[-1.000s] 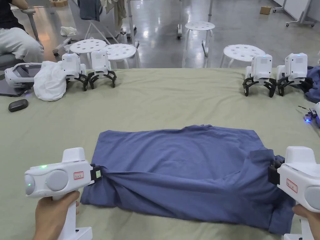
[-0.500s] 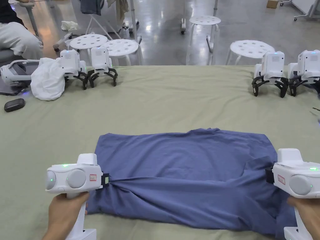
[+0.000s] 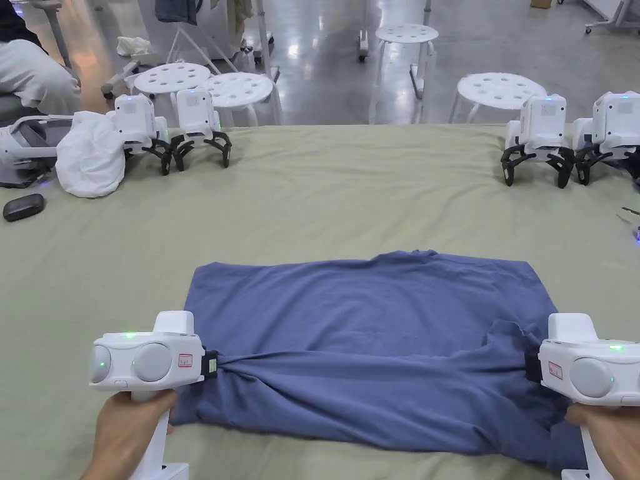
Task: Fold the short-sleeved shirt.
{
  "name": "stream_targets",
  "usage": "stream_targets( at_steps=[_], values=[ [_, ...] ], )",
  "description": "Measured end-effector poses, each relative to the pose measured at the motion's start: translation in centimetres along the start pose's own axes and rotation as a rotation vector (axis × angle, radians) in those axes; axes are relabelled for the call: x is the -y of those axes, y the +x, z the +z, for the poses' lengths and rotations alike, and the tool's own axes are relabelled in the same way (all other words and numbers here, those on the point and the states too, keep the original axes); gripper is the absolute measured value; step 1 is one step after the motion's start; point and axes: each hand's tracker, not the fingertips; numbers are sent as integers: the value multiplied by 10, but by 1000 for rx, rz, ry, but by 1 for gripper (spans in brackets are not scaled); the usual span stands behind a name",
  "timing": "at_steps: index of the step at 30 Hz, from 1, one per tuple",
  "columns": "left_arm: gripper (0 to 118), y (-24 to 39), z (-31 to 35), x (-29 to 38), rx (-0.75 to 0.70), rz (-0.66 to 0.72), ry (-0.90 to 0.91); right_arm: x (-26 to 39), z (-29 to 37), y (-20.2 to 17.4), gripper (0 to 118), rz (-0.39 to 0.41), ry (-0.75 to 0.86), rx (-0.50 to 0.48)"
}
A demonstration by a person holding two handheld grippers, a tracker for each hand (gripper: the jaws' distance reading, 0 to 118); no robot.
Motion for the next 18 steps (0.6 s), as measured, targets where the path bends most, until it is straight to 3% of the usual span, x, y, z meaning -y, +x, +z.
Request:
stream_targets(
  at_steps=[2, 4, 6, 7, 9, 18],
  values=[
    [26, -3, 4, -3, 6, 30, 34, -4, 8, 4, 28, -25, 11, -18],
    [61, -4, 10, -7, -4, 35, 47, -8, 22, 6, 64, -48, 30, -46],
    [96, -1, 18, -11, -2, 39, 63, -10, 35, 7, 87, -51, 52, -59],
    [104, 0, 23, -13, -5, 37, 76, -12, 41, 7, 95, -49, 64, -61],
    [107, 5, 36, -14, -9, 8, 126, -13, 56, 8, 103, -43, 101, -76],
    [108, 18, 109, -4, 17, -25, 235, -2, 145, 12, 108, -40, 301, -108]
  ],
)
